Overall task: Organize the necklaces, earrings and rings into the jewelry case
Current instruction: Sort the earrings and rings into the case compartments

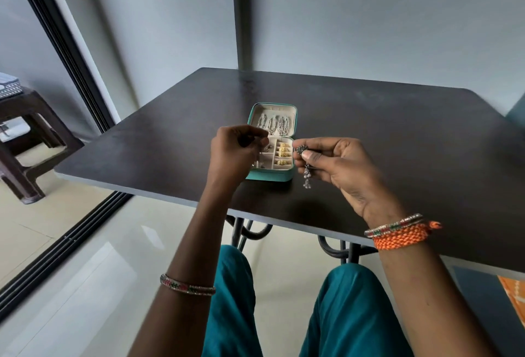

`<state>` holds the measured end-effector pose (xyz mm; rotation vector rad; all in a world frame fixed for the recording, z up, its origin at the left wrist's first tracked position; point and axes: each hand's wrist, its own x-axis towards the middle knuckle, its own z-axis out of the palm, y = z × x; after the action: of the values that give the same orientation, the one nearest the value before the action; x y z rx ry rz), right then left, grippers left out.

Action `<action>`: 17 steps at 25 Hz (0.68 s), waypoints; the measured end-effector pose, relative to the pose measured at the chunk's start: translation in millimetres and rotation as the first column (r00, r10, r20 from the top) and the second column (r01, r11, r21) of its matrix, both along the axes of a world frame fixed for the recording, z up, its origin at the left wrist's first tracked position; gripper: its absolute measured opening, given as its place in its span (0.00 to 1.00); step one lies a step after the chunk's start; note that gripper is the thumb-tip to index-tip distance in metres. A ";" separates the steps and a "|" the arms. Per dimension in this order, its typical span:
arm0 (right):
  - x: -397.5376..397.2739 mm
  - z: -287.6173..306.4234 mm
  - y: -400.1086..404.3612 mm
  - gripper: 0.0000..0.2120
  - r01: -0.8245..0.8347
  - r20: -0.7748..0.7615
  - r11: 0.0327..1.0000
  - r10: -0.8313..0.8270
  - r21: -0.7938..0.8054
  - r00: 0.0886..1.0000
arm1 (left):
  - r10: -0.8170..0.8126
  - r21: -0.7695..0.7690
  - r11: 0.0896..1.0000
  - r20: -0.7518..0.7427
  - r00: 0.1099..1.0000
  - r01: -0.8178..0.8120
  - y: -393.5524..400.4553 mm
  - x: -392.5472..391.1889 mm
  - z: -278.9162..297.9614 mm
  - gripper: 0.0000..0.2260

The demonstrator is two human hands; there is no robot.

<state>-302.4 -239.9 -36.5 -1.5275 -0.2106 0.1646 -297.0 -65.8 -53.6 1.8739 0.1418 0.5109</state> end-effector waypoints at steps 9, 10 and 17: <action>15.5 11.5 22.5 0.09 -0.003 0.114 0.999 0.007 -0.040 0.993 | 0.152 0.485 0.874 -0.195 0.969 -0.039 -7.5 -5.4 -7.5 0.07; 18.3 13.1 26.8 0.09 -0.001 0.129 0.999 0.008 -0.053 0.992 | 0.161 0.483 0.874 -0.195 0.967 -0.048 -7.1 -3.8 -8.6 0.07; 38.8 2.5 50.8 0.09 0.093 0.214 0.979 -0.053 -0.184 0.975 | 0.225 0.326 0.926 -0.076 0.971 -0.189 2.1 -3.2 -14.6 0.08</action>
<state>-263.6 -189.1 -34.0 -1.7442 -0.3114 -0.0358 -300.2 -63.7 -68.2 2.2184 0.3544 0.6005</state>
